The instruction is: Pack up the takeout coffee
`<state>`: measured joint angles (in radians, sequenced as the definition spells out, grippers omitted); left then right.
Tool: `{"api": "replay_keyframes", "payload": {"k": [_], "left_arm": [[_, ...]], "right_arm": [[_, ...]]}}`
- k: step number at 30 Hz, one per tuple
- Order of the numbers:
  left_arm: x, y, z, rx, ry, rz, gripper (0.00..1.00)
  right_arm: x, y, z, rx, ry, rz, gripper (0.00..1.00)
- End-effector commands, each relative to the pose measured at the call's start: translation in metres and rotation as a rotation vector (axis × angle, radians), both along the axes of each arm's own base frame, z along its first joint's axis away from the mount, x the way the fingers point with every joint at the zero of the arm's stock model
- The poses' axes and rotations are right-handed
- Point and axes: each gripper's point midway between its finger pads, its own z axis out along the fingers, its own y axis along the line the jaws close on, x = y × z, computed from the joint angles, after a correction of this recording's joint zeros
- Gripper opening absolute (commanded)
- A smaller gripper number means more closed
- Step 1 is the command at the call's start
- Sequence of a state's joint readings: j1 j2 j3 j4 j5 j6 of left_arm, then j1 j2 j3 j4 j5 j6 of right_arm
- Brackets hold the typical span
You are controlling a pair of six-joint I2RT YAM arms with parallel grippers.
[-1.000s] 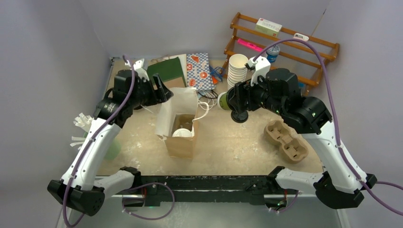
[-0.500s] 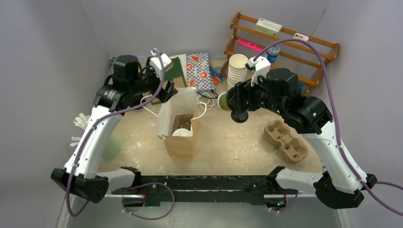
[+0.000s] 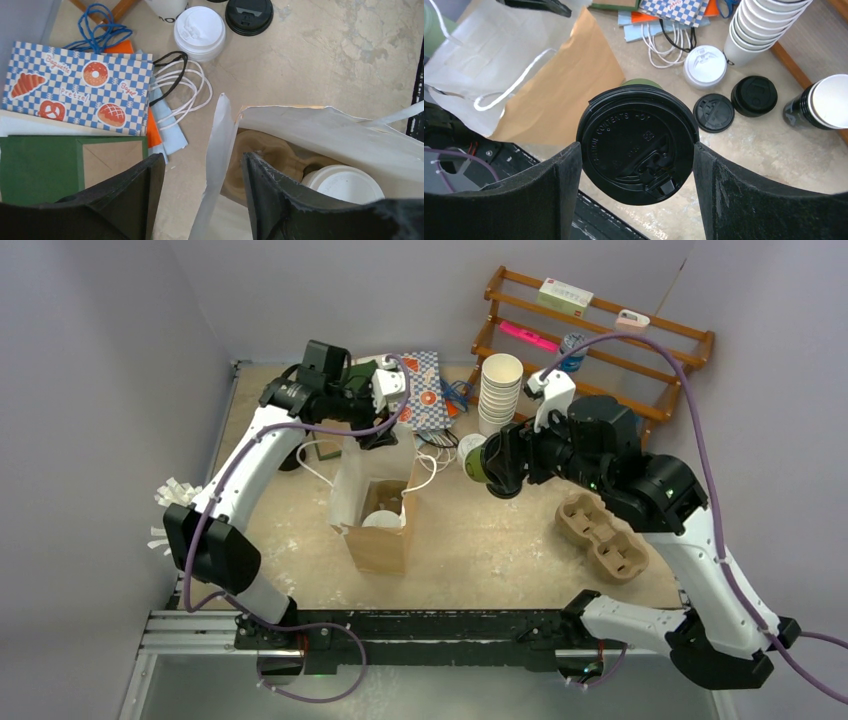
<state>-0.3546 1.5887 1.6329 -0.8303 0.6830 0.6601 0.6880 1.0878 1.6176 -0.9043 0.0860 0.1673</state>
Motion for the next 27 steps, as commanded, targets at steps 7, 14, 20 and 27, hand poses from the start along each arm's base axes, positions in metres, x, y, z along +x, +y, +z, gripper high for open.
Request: {"api": "replay_keyframes", "payload": {"k": [7, 14, 20, 27], "left_arm": [[0.004, 0.001, -0.002, 0.009, 0.019, 0.068, 0.19], [0.025, 0.027, 0.009, 0.009, 0.076, 0.413, 0.0], [0.022, 0.044, -0.007, 0.018, 0.287, 0.699, 0.0], [0.001, 0.04, -0.007, -0.072, 0.405, 0.772, 0.0]], "right_arm": [[-0.01, 0.0, -0.08, -0.075, 0.179, -0.015, 0.67], [-0.017, 0.002, -0.098, -0.077, 0.246, -0.015, 0.67], [-0.014, -0.005, -0.084, -0.092, 0.223, -0.044, 0.67], [-0.007, -0.018, -0.035, -0.088, 0.121, -0.088, 0.67]]}}
